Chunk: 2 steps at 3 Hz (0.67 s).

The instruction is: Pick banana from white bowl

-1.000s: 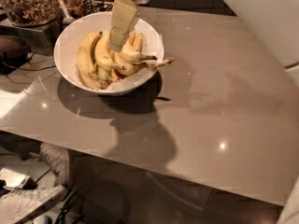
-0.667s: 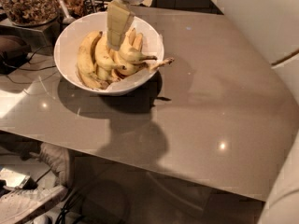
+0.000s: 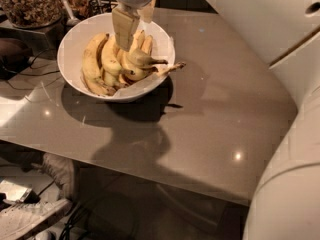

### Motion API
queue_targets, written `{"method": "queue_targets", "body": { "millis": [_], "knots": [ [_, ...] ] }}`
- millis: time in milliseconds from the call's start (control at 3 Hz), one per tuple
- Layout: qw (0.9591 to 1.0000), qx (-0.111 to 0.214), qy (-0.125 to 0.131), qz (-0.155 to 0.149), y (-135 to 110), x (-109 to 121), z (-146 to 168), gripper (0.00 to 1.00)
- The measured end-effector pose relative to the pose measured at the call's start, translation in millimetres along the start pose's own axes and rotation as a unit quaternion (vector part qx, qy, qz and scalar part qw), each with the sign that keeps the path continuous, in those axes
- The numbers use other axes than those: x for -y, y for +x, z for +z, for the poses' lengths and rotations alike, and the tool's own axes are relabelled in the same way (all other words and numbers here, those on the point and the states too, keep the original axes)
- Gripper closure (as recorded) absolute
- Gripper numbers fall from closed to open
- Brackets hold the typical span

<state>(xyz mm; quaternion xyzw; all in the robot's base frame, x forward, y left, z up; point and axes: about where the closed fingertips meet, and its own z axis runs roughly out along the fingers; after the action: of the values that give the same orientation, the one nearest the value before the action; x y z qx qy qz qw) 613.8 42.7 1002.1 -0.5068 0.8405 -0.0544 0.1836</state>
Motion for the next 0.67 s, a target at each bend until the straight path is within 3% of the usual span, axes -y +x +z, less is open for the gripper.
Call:
{"method": "queue_targets", "body": {
  "millis": [333,667],
  "knots": [
    [0.9999,-0.012,-0.004,0.005,-1.4,-0.1,9.9,0.33],
    [0.9996,-0.024,-0.008,0.010,-2.5,0.4,20.9,0.38]
  ]
}}
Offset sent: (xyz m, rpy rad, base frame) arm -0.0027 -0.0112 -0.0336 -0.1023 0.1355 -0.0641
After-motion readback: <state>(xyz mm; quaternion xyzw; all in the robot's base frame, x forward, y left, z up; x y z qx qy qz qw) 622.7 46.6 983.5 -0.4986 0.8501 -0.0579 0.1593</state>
